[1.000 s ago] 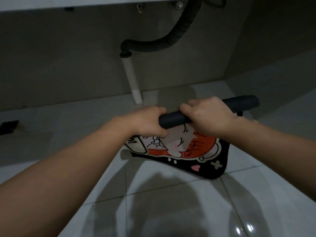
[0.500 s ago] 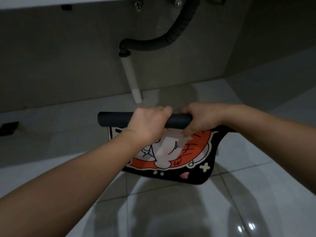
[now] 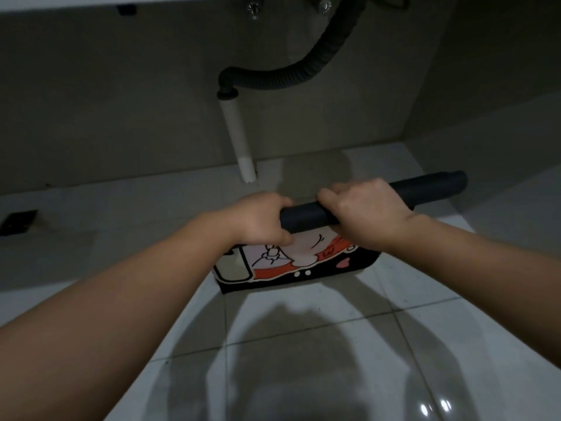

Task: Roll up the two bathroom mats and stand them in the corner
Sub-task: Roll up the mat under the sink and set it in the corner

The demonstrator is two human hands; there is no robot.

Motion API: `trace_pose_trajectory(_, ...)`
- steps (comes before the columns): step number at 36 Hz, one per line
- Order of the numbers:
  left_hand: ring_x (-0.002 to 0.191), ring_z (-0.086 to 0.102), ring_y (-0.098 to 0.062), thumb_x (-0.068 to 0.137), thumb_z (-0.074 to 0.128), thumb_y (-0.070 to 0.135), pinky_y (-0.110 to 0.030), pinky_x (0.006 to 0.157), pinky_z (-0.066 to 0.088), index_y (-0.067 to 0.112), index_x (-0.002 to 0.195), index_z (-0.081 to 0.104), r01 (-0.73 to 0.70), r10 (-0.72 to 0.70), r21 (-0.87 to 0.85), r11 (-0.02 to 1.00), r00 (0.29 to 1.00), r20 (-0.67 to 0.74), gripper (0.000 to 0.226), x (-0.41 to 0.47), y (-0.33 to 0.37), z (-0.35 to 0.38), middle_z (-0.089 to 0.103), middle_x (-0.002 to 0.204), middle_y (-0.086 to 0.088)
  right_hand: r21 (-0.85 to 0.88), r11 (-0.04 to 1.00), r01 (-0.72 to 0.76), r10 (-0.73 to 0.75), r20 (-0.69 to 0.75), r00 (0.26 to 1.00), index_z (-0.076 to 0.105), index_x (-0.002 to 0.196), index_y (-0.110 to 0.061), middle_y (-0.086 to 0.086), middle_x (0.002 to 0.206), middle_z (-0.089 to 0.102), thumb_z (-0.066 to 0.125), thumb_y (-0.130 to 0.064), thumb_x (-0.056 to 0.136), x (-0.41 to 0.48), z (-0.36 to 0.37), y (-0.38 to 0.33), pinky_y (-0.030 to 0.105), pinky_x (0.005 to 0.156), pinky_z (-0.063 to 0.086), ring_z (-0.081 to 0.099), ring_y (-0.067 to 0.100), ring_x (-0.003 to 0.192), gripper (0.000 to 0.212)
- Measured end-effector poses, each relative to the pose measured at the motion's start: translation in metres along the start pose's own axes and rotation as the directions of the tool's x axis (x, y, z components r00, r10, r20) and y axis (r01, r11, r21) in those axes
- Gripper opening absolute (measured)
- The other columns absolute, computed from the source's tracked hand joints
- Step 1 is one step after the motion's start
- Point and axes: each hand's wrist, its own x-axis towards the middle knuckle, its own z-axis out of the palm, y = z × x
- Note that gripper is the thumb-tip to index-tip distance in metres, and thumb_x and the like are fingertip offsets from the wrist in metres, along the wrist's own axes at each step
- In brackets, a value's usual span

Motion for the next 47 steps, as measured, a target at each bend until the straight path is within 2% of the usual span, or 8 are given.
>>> trace_pose_trajectory(4,0.079,0.061,-0.021,0.077,0.065,0.03,-0.029,0.059,0.041,0.026,0.093,0.053,-0.004,0.046,0.251,0.968,0.986,-0.161,0.021,-0.005,0.003,0.007,0.06,0.082,0.002,0.159,0.982,-0.1,0.049,0.298,0.953,0.051,0.107,-0.023,0.001,0.091,0.063,0.062,-0.039,0.078,0.01,-0.008,0.002,0.03,0.056,0.034,0.061,0.024,0.079,0.035)
trace_pose_trajectory(10,0.086,0.062,-0.024,0.083,0.057,0.034,-0.03,0.059,0.035,0.022,0.104,0.05,-0.015,0.248,0.513,0.858,0.887,-0.389,0.025,-0.011,0.003,0.019,0.064,0.095,0.001,0.415,0.794,-0.443,0.037,0.695,0.718,0.054,0.114,-0.028,-0.002,0.1,0.065,0.076,-0.052,0.062,0.017,-0.01,0.019,0.037,0.081,0.054,0.063,0.019,0.087,0.061)
trace_pose_trajectory(17,0.088,0.062,-0.023,0.081,0.059,0.039,-0.031,0.061,0.039,0.023,0.106,0.049,-0.033,0.238,0.489,0.872,0.901,-0.363,0.031,-0.007,0.006,0.018,0.063,0.099,0.002,0.395,0.82,-0.414,0.089,0.626,0.775,0.06,0.093,-0.027,-0.002,0.077,0.063,0.072,-0.035,0.07,0.012,-0.007,0.017,0.031,0.06,0.048,0.062,0.019,0.072,0.027)
trace_pose_trajectory(23,0.091,0.062,-0.019,0.067,0.076,0.035,-0.035,0.078,0.053,0.027,0.116,0.052,-0.028,0.03,0.027,0.999,0.997,-0.077,0.055,-0.001,-0.001,0.008,0.064,0.102,0.002,0.023,0.999,-0.032,0.029,0.107,0.994,0.053,0.094,-0.017,0.002,0.076,0.061,0.061,-0.024,0.077,-0.003,0.004,0.011,0.029,0.05,0.029,0.063,0.027,0.066,0.02)
trace_pose_trajectory(31,0.077,0.061,-0.018,0.072,0.073,0.033,-0.029,0.065,0.05,0.024,0.098,0.058,-0.003,0.009,0.059,0.998,0.995,-0.096,0.032,-0.001,-0.002,0.007,0.064,0.085,0.001,-0.001,1.0,-0.02,0.02,-0.073,0.997,0.056,0.077,-0.011,0.006,0.062,0.058,0.067,-0.017,0.062,-0.006,0.016,0.008,0.026,0.044,0.027,0.055,0.028,0.047,0.02)
trace_pose_trajectory(37,0.086,0.062,-0.023,0.083,0.059,0.036,-0.029,0.06,0.034,0.023,0.101,0.05,-0.006,0.189,0.456,0.89,0.914,-0.358,0.024,-0.005,-0.007,0.019,0.063,0.093,0.001,0.19,0.97,-0.152,0.085,0.318,0.944,0.05,0.108,-0.023,0.002,0.095,0.055,0.061,-0.055,0.073,0.005,0.006,0.01,0.03,0.062,0.037,0.06,0.025,0.083,0.049)
trace_pose_trajectory(43,0.086,0.061,-0.026,0.084,0.058,0.03,-0.031,0.061,0.034,0.018,0.108,0.053,-0.052,0.315,0.525,0.85,0.848,-0.426,0.028,-0.007,0.0,0.029,0.064,0.099,-0.002,0.376,0.868,-0.324,0.06,0.568,0.821,0.056,0.102,-0.03,-0.003,0.086,0.065,0.072,-0.044,0.068,0.013,0.002,0.013,0.029,0.06,0.043,0.062,0.02,0.078,0.039)
trace_pose_trajectory(47,0.089,0.062,-0.024,0.081,0.06,0.034,-0.032,0.064,0.042,0.022,0.111,0.049,-0.029,0.27,0.512,0.858,0.875,-0.402,0.035,-0.003,-0.001,0.024,0.064,0.101,0.001,0.367,0.879,-0.304,0.078,0.519,0.851,0.057,0.092,-0.03,-0.005,0.076,0.061,0.068,-0.034,0.071,0.014,0.003,0.012,0.029,0.057,0.042,0.06,0.021,0.072,0.025)
